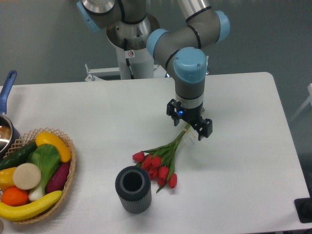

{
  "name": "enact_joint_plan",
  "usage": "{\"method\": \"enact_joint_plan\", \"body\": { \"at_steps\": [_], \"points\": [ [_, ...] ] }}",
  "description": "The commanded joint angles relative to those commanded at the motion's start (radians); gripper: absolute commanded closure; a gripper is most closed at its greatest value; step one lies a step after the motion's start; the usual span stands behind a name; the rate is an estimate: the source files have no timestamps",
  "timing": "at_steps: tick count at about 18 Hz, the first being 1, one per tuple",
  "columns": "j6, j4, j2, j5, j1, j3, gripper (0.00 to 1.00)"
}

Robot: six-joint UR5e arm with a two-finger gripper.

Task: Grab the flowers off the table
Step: 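Move the gripper down and over the green tulip stems, then close the gripper around the tulip stems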

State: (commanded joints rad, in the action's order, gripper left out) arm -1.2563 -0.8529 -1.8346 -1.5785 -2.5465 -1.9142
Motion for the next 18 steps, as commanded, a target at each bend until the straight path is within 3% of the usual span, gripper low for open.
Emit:
{"method": "enact_joint_plan", "body": {
  "at_steps": [11, 15, 18],
  "points": [
    [0.077, 0.009, -0.038, 0.0, 0.031, -0.025, 0.0],
    [0.086, 0.08, -0.077, -0.006, 0.031, -0.032, 0.0],
    [0.091, 0.094, -0.097, -0.008, 0.032, -0.042, 0.0]
  ]
}}
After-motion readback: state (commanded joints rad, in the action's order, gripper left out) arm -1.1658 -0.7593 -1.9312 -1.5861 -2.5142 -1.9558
